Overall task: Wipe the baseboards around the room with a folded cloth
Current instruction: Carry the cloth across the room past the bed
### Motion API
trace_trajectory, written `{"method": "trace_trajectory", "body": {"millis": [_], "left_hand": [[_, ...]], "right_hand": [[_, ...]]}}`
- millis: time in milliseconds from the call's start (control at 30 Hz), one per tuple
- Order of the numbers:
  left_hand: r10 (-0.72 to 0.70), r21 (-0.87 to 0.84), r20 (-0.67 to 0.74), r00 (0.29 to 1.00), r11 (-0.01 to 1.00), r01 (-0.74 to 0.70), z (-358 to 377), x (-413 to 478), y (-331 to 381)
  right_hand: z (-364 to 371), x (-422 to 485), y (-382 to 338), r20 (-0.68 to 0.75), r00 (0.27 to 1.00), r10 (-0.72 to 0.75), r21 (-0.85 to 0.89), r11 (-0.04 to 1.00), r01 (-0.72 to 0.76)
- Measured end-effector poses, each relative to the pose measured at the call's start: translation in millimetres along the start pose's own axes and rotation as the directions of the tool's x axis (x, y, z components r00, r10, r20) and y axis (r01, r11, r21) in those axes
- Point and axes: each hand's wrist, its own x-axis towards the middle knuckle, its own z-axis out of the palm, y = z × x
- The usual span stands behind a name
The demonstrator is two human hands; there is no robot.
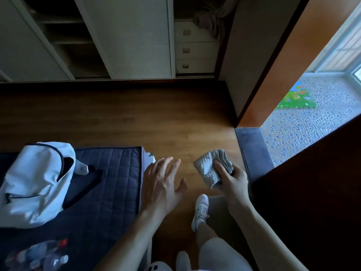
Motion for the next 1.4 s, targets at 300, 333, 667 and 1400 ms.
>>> {"method": "trace_trajectory", "body": {"millis": [300, 333, 667, 1400], "left_hand": [[-0.047, 0.013, -0.009, 0.999, 0.999, 0.047, 26.4, 156.3, -28.7], [-0.057, 0.023, -0.001, 0.998, 0.998, 0.057, 27.8, 176.9, -30.6], [-0.130, 0.050, -0.005, 0.992, 0.990, 0.130, 31.2, 318.5, -48.6], [-0.314, 0.092, -0.102, 0.944, 0.942, 0.323, 27.7, 578.2, -250.7]], "right_hand": [[41.5, 158.7, -27.7, 0.058, 0.998, 0.031, -0.004, 1.000, -0.031], [46.1, 180.8, -32.5, 0.059, 0.997, 0.039, -0.010, 0.999, -0.039], [89.5, 334.7, -70.6, 0.118, 0.990, 0.071, -0.068, 0.996, -0.063], [329.0, 599.9, -114.4, 0.242, 0.964, 0.105, -0.192, 0.980, -0.059]]}}
